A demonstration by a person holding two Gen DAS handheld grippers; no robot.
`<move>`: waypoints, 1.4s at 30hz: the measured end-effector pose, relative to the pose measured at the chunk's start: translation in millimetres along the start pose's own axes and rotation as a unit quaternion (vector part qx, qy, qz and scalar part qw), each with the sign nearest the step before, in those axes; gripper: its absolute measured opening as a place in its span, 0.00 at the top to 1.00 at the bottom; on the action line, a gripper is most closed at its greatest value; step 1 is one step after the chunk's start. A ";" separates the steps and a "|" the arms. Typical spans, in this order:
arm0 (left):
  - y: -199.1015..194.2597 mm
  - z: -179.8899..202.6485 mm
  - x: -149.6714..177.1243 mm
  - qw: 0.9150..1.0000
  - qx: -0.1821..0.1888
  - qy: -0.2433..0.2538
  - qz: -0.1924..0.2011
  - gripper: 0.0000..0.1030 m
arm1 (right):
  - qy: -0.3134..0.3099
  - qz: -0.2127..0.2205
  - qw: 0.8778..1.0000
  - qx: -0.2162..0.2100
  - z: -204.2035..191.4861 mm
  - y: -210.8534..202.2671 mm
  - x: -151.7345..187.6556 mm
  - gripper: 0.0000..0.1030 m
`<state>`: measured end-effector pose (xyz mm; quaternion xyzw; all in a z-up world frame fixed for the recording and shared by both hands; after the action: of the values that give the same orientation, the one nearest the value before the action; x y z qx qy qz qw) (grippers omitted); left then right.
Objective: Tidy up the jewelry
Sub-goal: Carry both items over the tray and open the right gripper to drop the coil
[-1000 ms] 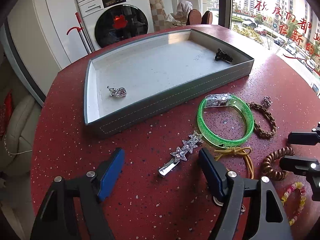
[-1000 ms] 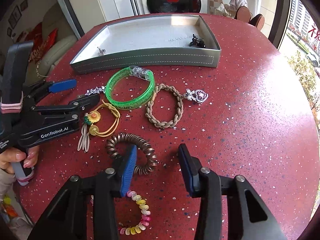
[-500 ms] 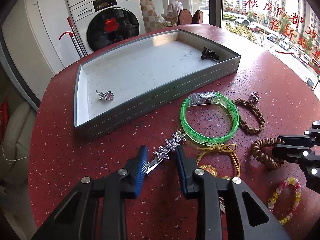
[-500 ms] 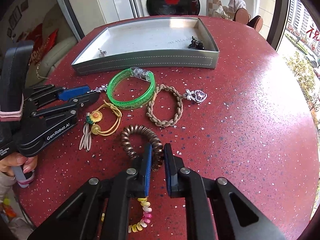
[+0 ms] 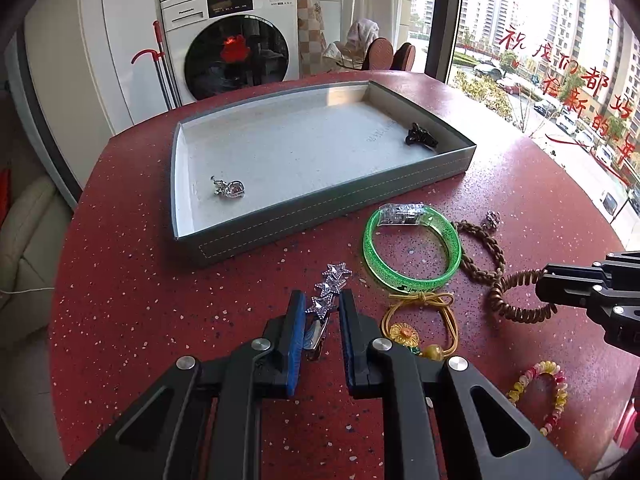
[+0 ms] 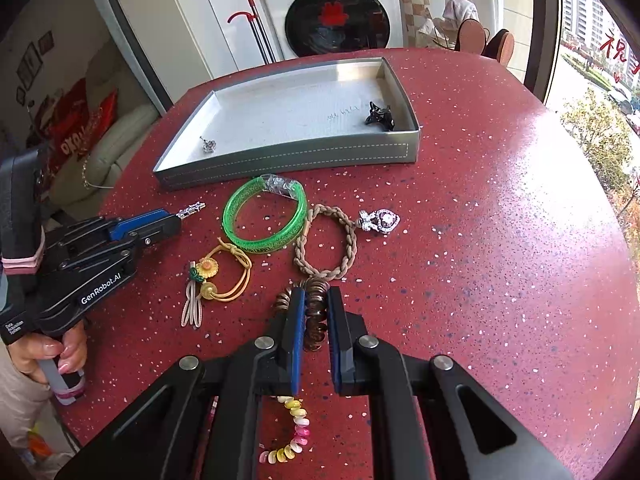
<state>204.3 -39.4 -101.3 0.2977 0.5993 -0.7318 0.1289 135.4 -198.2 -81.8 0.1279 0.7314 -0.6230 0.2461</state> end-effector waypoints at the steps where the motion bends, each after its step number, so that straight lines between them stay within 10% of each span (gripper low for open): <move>1: -2.3 -1.3 -1.2 1.000 0.002 -0.005 0.002 0.66 | 0.001 0.003 1.000 -0.002 0.4 -1.3 -1.9 0.88; 19: -23.6 -16.4 -70.6 0.997 -0.004 -0.058 0.049 0.66 | -0.002 0.072 0.997 -0.025 11.0 -16.3 -108.6 0.88; 42: 89.7 -28.5 -156.8 0.992 -0.093 -0.074 0.033 0.66 | 0.045 0.040 0.998 -0.016 59.2 109.6 -199.6 0.88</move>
<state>385.0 -60.9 -83.5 0.2487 0.6434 -0.6884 0.2243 370.4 -211.1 -77.2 0.1808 0.7461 -0.5943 0.2396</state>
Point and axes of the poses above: each gripper's, at about its wrist camera, not at the fingertips, and y roughly the way its jaws point, z to its right, x to its underside, the point moved 5 cm from there along y, roughly the way its jaws point, and after that the axes turned 8 degrees about -y, right-handed, at the moved point
